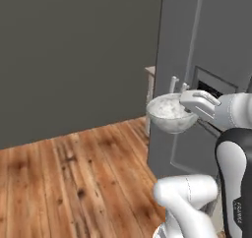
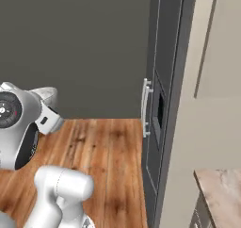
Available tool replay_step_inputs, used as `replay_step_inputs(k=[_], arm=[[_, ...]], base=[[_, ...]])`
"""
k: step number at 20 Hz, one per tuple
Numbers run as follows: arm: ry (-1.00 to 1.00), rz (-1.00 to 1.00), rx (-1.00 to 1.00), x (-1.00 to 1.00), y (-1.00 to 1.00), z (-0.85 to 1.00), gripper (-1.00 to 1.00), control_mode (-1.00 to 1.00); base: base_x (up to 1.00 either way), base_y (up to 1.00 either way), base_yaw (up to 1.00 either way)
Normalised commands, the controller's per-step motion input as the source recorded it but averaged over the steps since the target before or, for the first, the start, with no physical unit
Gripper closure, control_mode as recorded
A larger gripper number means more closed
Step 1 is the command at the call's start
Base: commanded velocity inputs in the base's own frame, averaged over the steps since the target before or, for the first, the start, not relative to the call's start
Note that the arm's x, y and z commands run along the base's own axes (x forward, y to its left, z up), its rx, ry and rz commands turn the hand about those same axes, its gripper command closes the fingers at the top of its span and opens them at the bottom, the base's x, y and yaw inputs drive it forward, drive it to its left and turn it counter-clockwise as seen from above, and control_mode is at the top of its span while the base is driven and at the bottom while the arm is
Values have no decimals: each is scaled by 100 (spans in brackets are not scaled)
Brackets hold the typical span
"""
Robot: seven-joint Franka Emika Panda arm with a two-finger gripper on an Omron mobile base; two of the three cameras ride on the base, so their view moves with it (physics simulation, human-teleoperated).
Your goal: Take the smaller bowl and place it next to the appetizer plate on the dining counter , and place the larger bowl next to the plate with cooked food.
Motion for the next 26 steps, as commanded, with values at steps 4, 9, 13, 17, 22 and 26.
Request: replay_step_inputs(k=[4, 9, 13, 17, 22, 26], arm=[[0, 0, 0, 0, 0, 0, 100, 100], [0, 0, 0, 0, 0, 0, 100, 100], [0, 0, 0, 0, 0, 0, 100, 100], [0, 0, 0, 0, 0, 0, 100, 100], [0, 0, 0, 0, 0, 0, 100, 100], [0, 0, 0, 0, 0, 0, 100, 100]], base=[[18, 0, 100], [51, 0, 93], [97, -3, 82], [100, -17, 76], [100, -18, 70], [100, -20, 67]])
